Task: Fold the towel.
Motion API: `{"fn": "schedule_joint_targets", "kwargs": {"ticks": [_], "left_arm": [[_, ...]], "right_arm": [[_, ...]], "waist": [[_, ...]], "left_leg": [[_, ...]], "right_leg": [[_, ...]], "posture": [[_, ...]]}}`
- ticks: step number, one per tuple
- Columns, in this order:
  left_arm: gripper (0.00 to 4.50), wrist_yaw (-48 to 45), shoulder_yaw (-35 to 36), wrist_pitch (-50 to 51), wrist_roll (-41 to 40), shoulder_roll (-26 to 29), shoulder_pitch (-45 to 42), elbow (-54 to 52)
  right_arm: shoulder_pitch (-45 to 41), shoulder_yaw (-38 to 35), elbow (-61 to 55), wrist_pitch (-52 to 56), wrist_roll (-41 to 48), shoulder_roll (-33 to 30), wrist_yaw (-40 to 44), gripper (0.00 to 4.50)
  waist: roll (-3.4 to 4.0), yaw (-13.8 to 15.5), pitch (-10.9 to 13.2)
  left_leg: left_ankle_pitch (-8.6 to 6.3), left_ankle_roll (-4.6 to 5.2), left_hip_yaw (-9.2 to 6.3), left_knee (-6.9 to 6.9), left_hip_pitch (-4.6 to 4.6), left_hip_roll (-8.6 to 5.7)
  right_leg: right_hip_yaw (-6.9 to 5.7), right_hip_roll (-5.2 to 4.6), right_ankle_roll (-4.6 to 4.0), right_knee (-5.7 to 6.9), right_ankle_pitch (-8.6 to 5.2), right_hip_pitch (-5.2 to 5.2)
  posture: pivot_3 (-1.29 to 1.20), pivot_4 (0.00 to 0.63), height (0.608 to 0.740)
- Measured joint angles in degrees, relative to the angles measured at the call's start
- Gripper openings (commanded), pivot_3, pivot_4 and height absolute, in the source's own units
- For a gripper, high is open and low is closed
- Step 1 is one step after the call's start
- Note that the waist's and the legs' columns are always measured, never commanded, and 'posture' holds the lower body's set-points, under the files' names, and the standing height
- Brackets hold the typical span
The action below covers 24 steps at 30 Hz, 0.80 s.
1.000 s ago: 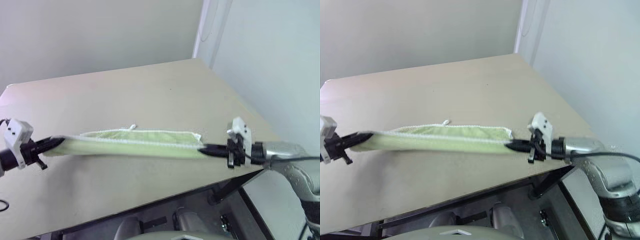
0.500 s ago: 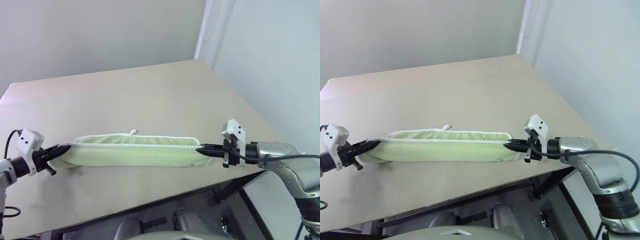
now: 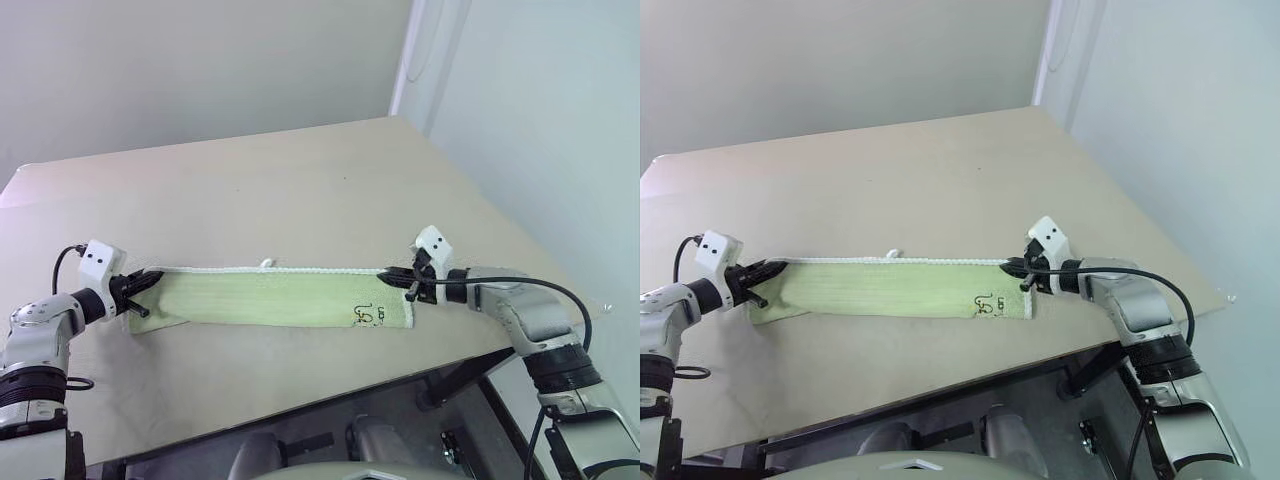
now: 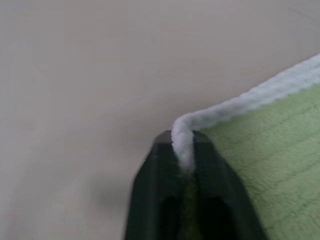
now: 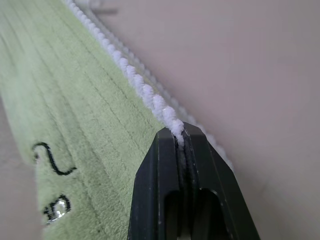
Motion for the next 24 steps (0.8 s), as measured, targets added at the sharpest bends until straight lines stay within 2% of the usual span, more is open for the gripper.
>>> {"fn": "schedule_joint_targets", "kwargs": {"ticks": [2,8,11,14,19,22,24], "left_arm": [[2.13,-0.2,0.1,0.07,-0.37,-0.1,-0.14,0.01],[4.41,0.2,0.89,0.33,-2.01,-0.46,-1.69,0.13],[4.5,-0.03,1.46,2.14,-3.0,-0.42,-1.62,-2.24],[4.5,-1.17,2.46,6.22,-5.12,0.2,-0.69,-8.27],[4.5,-9.79,2.3,19.78,-14.19,3.65,6.81,-28.52],[4.5,-11.42,0.44,22.26,-15.22,3.62,9.02,-33.57],[4.5,-11.89,-1.32,22.8,-15.24,3.08,9.66,-35.28]], "right_arm": [[-1.04,-0.13,1.58,0.12,-0.43,0.78,-0.61,1.07],[-4.27,-1.32,2.86,-0.11,-0.38,3.52,-1.82,3.35],[-4.36,-3.82,2.85,1.57,0.94,4.03,-2.97,4.4],[-4.93,-10.78,1.7,10.13,6.8,3.95,-4.71,4.4],[-3.1,-25.17,-4.16,32.23,19.9,2.86,-8.53,4.4],[-1.43,-35.52,-6.08,46.82,28.05,6.17,-11.84,4.4],[0.07,-40.42,-7.29,52.8,33.72,8.14,-15.15,4.4]], "waist": [[0.0,-0.01,0.0],[0.0,-0.04,-0.01],[0.0,0.07,0.0],[0.0,0.06,0.0],[0.03,-0.08,-0.01],[0.07,-0.1,0.0],[0.07,-0.14,0.0]], "left_leg": [[0.01,0.0,0.0,0.02,0.02,0.0],[0.01,0.0,-0.03,0.02,0.02,0.0],[0.01,0.0,-0.04,0.02,-0.03,-0.02],[0.01,0.0,-0.04,0.03,-0.07,-0.03],[-0.01,0.02,-0.05,-0.08,0.01,0.0],[0.0,0.03,-0.06,-0.05,0.07,0.01],[0.0,0.03,-0.07,-0.01,0.15,0.01]], "right_leg": [[0.0,0.0,0.02,0.0,0.01,0.01],[0.0,0.03,0.01,0.02,0.04,0.02],[0.0,0.0,-0.03,0.0,0.07,0.01],[0.0,-0.03,-0.03,-0.02,0.08,0.01],[0.01,0.0,-0.04,-0.01,-0.01,0.01],[0.02,0.07,-0.04,0.01,-0.16,0.04],[0.04,0.09,-0.08,0.01,-0.12,0.12]], "posture": [[0.0,0.0,0.74],[0.0,0.0,0.74],[0.0,0.0,0.74],[0.0,0.0,0.74],[0.0,0.0,0.74],[0.0,0.0,0.74],[0.0,0.0,0.74]]}}
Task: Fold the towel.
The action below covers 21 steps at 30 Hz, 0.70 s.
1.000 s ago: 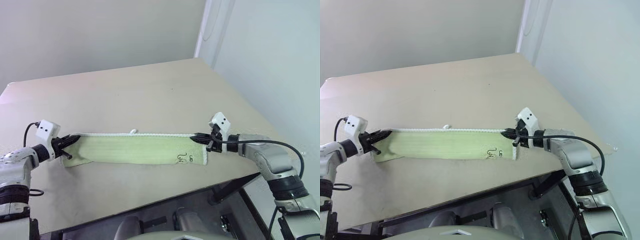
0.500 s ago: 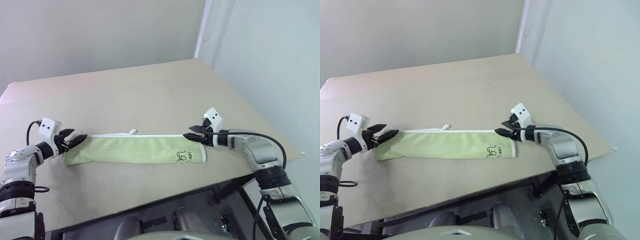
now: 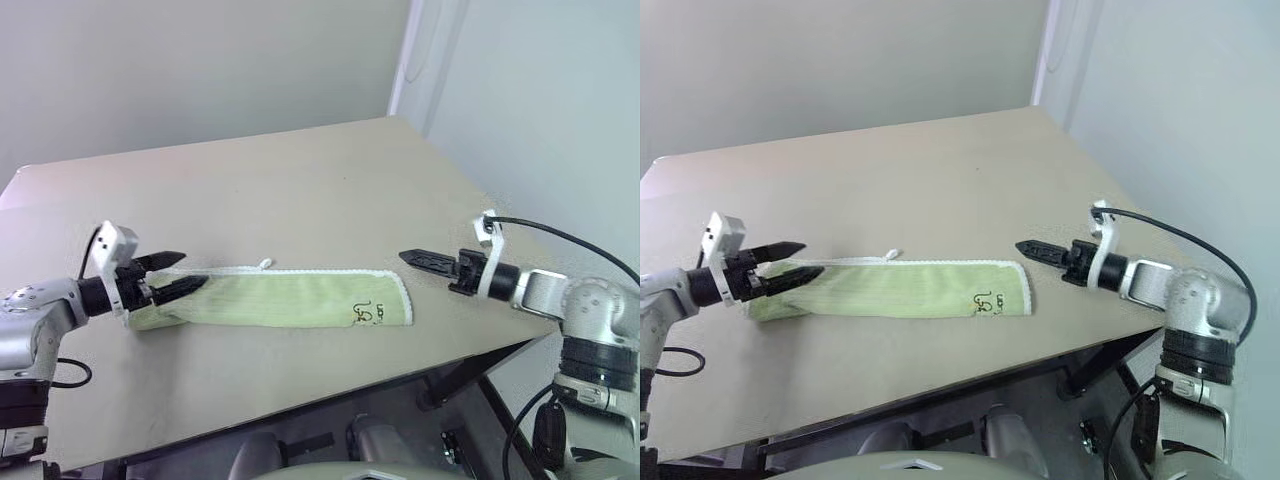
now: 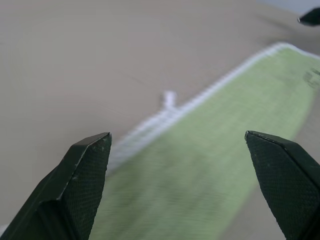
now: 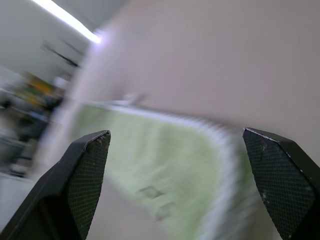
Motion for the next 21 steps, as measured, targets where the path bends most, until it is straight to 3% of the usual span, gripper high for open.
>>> {"fn": "schedule_joint_targets", "kwargs": {"ticks": [9,16,21], "left_arm": [[4.5,-2.0,-7.34,-3.44,2.82,-3.25,-0.17,0.12],[4.5,-2.27,-10.38,-7.26,6.02,-6.41,-3.46,5.44],[4.5,-2.31,-11.96,-7.92,6.83,-7.6,-3.55,6.14]], "right_arm": [[18.2,-3.46,-4.65,1.81,29.74,5.08,-23.46,4.4],[27.42,7.22,-6.72,-14.16,54.06,-1.08,-40.88,4.4],[28.79,13.86,-7.85,-22.39,58.48,-2.75,-45.86,4.4]], "waist": [[0.12,-0.21,0.04],[0.14,-0.37,0.03],[0.11,-0.24,0.02]], "left_leg": [[0.0,0.0,0.1,-0.01,0.17,0.01],[-0.01,0.0,0.14,-0.02,0.13,0.02],[-0.01,0.01,0.11,-0.04,-0.04,0.05]], "right_leg": [[0.08,-0.02,0.02,-0.13,-0.03,0.22],[0.12,-0.03,0.03,-0.2,-0.04,0.26],[0.11,-0.02,0.04,-0.22,-0.04,0.23]], "posture": [[0.0,0.0,0.74],[0.0,0.0,0.74],[0.0,0.0,0.74]]}}
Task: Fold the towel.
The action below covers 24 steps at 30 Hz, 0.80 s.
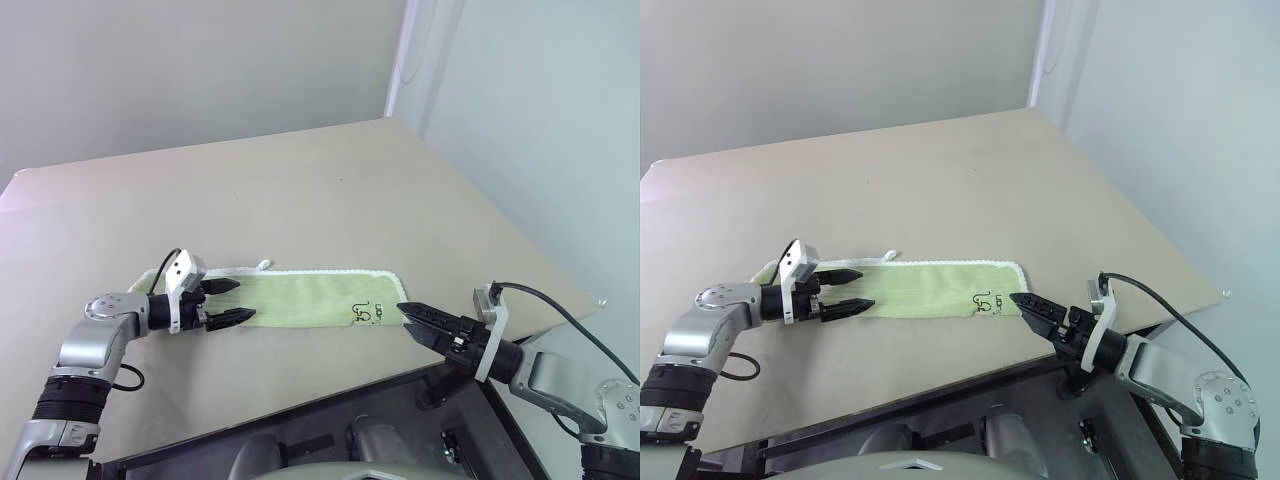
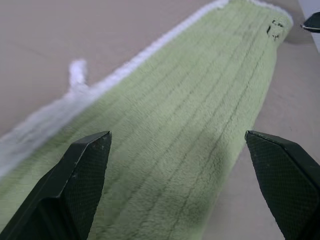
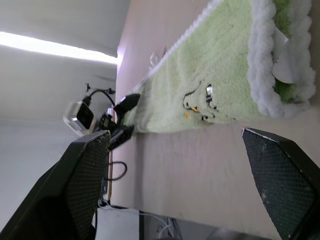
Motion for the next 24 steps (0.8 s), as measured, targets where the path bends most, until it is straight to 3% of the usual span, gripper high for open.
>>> {"fn": "schedule_joint_targets", "kwargs": {"ticks": [6,19,22,24], "left_arm": [[4.5,0.6,0.21,0.6,-0.12,0.03,-0.09,-2.1],[4.5,3.17,0.49,2.74,-1.22,0.01,-0.13,-5.29],[4.5,3.59,0.49,2.77,-1.21,0.02,-0.14,-5.33],[4.5,3.91,0.5,2.77,-1.21,0.01,-0.16,-5.31]], "right_arm": [[-1.42,5.64,1.76,-5.86,-0.33,-0.25,-5.19,4.4],[-6.2,8.38,4.57,-12.68,-2.28,1.45,-7.56,4.4],[-7.18,8.42,4.91,-13.45,-3.35,1.93,-7.69,3.79],[-7.53,8.43,4.99,-13.64,-3.84,2.0,-7.66,3.11]], "waist": [[-0.02,0.22,-0.01],[-0.02,0.19,-0.01],[0.0,0.22,-0.01],[0.01,0.26,0.0]], "left_leg": [[0.0,0.0,-0.01,0.01,0.01,0.0],[0.0,0.0,-0.01,0.03,0.19,0.01],[0.0,0.0,-0.02,0.01,0.07,0.01],[0.0,0.0,-0.01,0.0,-0.16,0.0]], "right_leg": [[0.01,-0.01,0.0,-0.01,0.0,0.01],[0.01,-0.02,0.0,-0.02,0.0,0.06],[0.0,-0.01,0.0,-0.03,0.0,-0.09],[0.0,-0.01,0.0,-0.02,0.0,-0.31]], "posture": [[0.0,0.0,0.74],[0.0,0.0,0.74],[0.0,0.0,0.74],[0.0,0.0,0.74]]}}
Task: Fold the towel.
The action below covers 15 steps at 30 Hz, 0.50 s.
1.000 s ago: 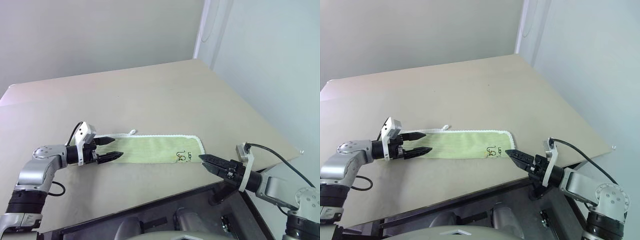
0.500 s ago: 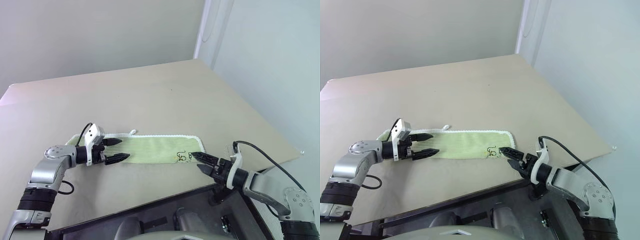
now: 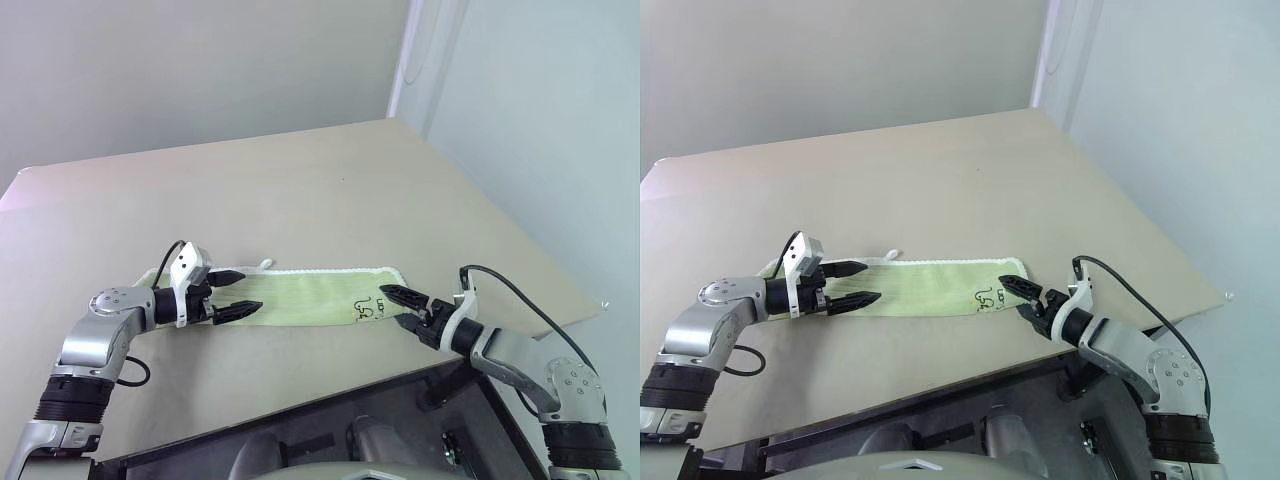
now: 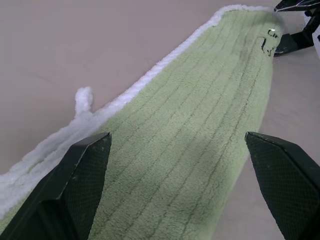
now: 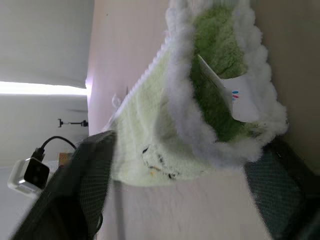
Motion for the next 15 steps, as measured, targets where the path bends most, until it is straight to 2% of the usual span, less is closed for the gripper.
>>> {"fn": "schedule_joint_targets", "kwargs": {"ticks": [8,9,12,15], "left_arm": [[4.5,0.21,0.15,-1.24,0.11,-0.01,-0.08,1.78],[4.5,0.27,0.18,-1.32,0.11,-0.01,-0.11,2.07],[4.5,0.59,0.29,-2.6,0.36,-0.01,-0.78,3.45],[4.5,0.83,0.74,-3.13,0.43,-0.02,-0.92,4.13]], "right_arm": [[-0.2,-0.83,0.0,-2.32,-2.17,0.41,-0.03,0.19],[-0.2,-1.39,0.0,-2.72,-2.55,0.4,-0.03,0.04],[-0.2,-4.24,0.09,-3.92,-2.84,-0.66,-0.03,0.04],[-0.18,-8.35,1.07,-4.25,-3.15,-4.38,0.18,0.04]], "waist": [[0.0,0.02,0.0],[0.0,0.02,0.0],[0.01,0.13,0.0],[0.03,0.17,0.02]], "left_leg": [[-0.01,0.03,0.03,-0.02,0.03,0.0],[-0.01,0.03,0.03,-0.02,0.03,0.0],[-0.01,0.03,0.03,-0.02,0.02,-0.01],[-0.02,0.03,0.06,-0.02,-0.02,-0.04]], "right_leg": [[0.02,0.0,0.05,0.02,-0.03,0.0],[0.02,0.0,0.05,0.02,-0.03,0.0],[0.02,-0.01,0.05,0.01,-0.03,0.01],[0.04,-0.04,0.07,-0.04,-0.04,0.01]], "posture": [[0.0,0.0,0.74],[0.0,0.0,0.74],[0.0,0.0,0.74],[0.0,0.0,0.74]]}}
